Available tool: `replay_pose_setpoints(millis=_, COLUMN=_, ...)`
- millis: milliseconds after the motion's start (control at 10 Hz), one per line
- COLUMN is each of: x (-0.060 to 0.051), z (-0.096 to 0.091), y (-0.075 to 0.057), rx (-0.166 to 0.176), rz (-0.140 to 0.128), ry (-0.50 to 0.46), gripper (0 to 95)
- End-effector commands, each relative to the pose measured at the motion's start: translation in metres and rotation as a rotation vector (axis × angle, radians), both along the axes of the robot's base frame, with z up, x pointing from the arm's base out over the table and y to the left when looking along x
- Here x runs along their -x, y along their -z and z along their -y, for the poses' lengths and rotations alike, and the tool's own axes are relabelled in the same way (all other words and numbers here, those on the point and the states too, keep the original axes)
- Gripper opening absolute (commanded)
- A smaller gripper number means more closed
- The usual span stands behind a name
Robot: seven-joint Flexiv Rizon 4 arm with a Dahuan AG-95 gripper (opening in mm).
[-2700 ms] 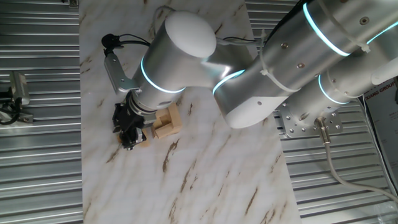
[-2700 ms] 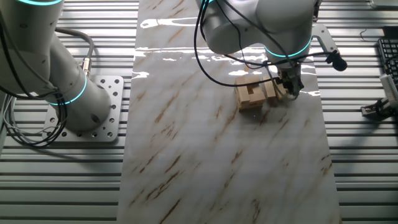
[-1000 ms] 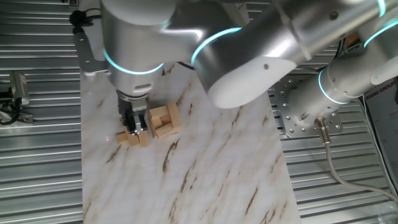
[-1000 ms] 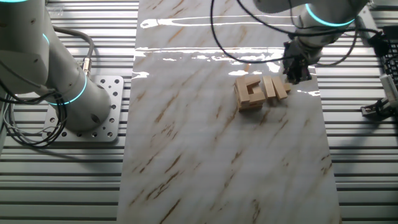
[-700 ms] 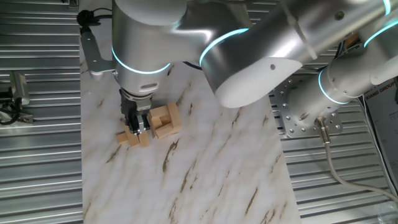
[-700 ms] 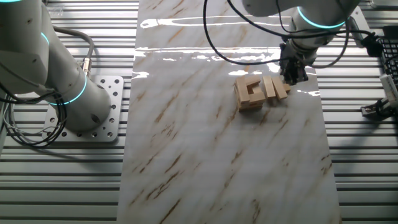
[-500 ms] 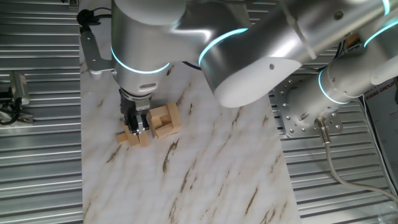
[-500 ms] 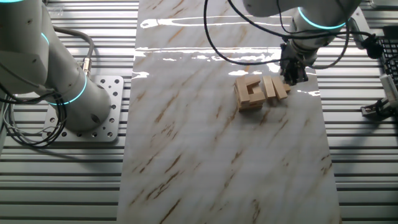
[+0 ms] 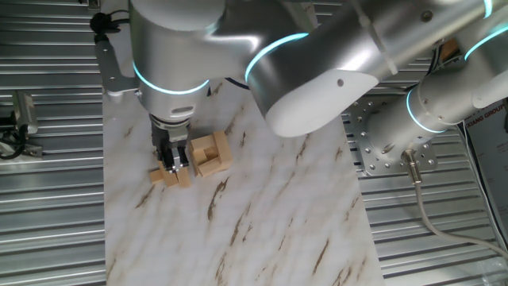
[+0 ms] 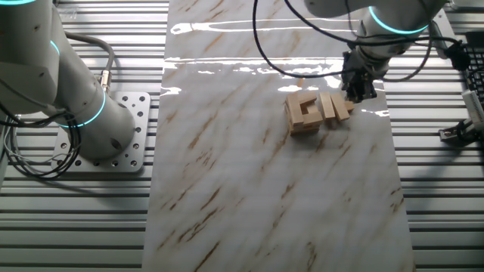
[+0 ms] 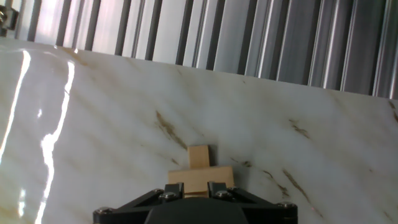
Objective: Play Jenga
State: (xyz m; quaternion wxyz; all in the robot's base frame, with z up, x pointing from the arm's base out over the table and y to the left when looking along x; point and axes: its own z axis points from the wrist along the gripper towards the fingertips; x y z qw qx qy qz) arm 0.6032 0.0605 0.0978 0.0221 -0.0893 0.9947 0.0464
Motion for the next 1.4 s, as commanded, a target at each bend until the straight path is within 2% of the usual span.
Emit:
replay_pose_setpoints(millis=100, x=-0.002, z=-0.001, y=0.001, rx=0.005, rz=-0.031, ry=0.014, gripper=19.0)
replay_pose_setpoints(millis=900, x=0.007, z=0.003, y=0.005, rx=0.003, rz=-0.045, ry=-0.008, gripper=19.0)
replay_pose_setpoints(millis=1400, x=0.008, z=0.004, y=0.006, rx=-0.002, rz=-0.047, ry=-0.019, gripper=19.0)
